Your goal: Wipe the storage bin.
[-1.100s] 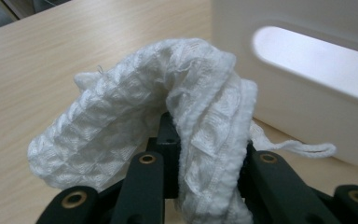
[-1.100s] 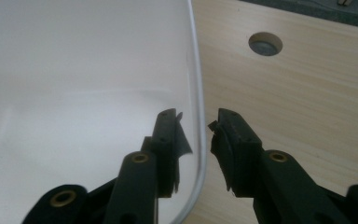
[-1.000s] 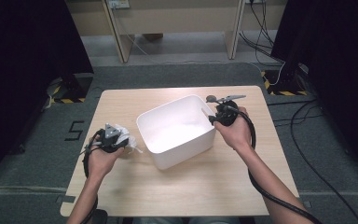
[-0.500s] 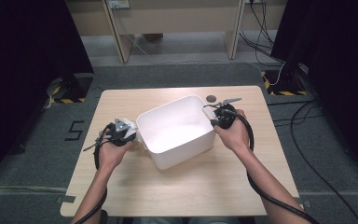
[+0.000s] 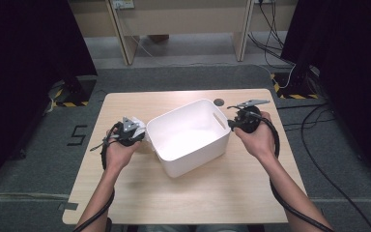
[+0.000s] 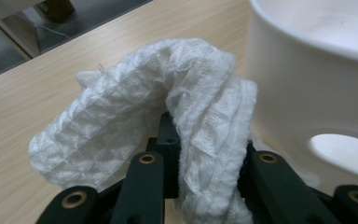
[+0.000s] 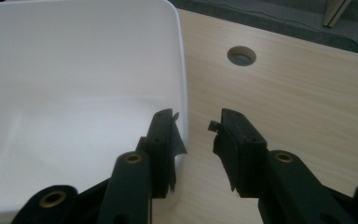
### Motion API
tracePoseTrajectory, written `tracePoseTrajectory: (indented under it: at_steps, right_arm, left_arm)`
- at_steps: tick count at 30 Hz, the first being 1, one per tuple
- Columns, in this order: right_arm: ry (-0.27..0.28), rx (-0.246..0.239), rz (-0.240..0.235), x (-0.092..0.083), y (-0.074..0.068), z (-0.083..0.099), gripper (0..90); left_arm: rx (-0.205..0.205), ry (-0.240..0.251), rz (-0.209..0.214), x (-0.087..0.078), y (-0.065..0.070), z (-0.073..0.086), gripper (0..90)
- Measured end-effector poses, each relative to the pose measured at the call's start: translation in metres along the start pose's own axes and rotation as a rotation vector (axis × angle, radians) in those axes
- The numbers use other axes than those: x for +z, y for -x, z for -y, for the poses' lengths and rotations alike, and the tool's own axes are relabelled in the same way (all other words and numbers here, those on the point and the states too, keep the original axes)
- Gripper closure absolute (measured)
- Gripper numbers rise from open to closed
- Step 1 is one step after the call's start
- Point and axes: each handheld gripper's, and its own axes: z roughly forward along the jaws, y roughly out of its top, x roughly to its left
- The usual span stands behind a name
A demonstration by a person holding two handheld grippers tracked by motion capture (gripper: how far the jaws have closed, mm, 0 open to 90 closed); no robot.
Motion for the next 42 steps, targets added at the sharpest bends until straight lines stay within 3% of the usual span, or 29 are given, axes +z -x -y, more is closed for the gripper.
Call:
tracePoseTrajectory:
  at_steps: [2,4,7,10,16,21,23,25,28,34,42]
  right_arm:
    - [0.003,0.031,-0.034,-0.005,0.001,0.005,70.0]
    - [-0.011,0.013,-0.035,-0.012,-0.002,0.009,72.2]
    - [-0.018,0.02,-0.078,-0.017,-0.007,0.014,73.8]
    - [-0.048,0.001,-0.079,-0.015,-0.011,0.019,75.9]
    - [-0.046,-0.006,-0.06,-0.013,-0.012,0.02,76.9]
    - [-0.034,0.031,-0.026,-0.007,-0.006,0.018,77.3]
    - [-0.062,0.046,-0.042,-0.006,-0.005,0.021,76.9]
    - [-0.095,0.054,-0.063,-0.004,-0.008,0.025,77.3]
    - [-0.096,0.042,-0.067,0.0,-0.012,0.028,79.0]
    - [-0.091,0.034,-0.056,0.011,-0.015,0.024,80.9]
    - [-0.103,0.105,-0.053,0.042,-0.016,0.012,74.3]
  left_arm:
    - [0.013,0.001,0.009,0.0,0.002,0.0,73.4]
    - [0.026,0.0,0.013,0.0,0.004,-0.001,73.4]
    - [0.038,0.003,0.014,-0.002,0.006,-0.002,73.4]
    - [0.048,0.004,0.016,-0.004,0.007,-0.002,73.4]
    - [0.102,-0.003,0.025,-0.006,0.014,-0.001,73.2]
    - [0.132,0.003,0.026,-0.007,0.02,-0.002,73.2]
    - [0.114,-0.004,0.029,-0.007,0.019,-0.003,73.2]
    - [0.097,0.004,0.029,-0.005,0.015,-0.004,73.2]
    - [0.084,0.01,0.033,-0.002,0.012,-0.006,73.2]
    - [0.11,0.025,0.069,0.0,0.015,-0.003,73.3]
    - [0.152,0.028,0.103,-0.003,0.033,0.001,73.3]
